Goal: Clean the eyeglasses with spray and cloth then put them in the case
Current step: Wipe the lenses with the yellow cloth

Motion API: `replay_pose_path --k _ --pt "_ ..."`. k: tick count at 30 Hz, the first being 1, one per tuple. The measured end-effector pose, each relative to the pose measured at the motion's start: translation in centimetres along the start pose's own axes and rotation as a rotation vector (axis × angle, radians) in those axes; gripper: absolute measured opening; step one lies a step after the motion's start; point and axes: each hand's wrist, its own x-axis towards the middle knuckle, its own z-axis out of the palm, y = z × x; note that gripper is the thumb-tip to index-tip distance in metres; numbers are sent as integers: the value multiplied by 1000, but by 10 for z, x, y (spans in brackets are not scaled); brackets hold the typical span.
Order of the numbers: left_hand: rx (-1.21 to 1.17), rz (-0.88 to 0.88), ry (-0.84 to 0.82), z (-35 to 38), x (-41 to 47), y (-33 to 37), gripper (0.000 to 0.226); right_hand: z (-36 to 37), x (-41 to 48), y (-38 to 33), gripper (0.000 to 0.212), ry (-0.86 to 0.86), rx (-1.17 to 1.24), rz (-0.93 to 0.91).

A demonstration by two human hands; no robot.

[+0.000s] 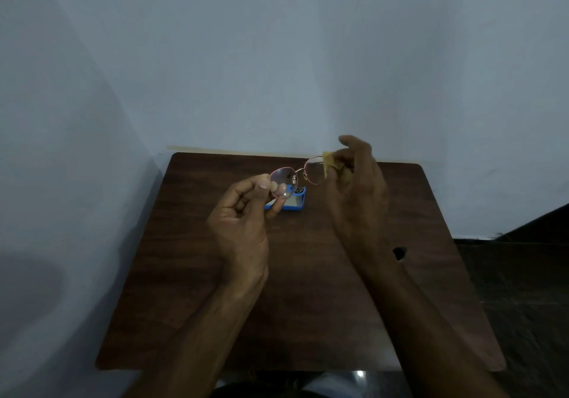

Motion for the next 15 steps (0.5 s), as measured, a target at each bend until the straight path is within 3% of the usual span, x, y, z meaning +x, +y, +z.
replay_pose_path --k 4,8,12,15 --pt "59 58 -18 -2 3 2 16 2 -15 -16 50 -113 7 -202" --pt "119 139 -68 -1 2 4 9 5 4 -5 52 5 47 67" --pt "146 156 -63 -4 4 0 10 6 -20 -28 56 -150 87 -167" --pt "152 150 -69 -4 4 -3 10 9 -10 -19 60 -67 60 -52"
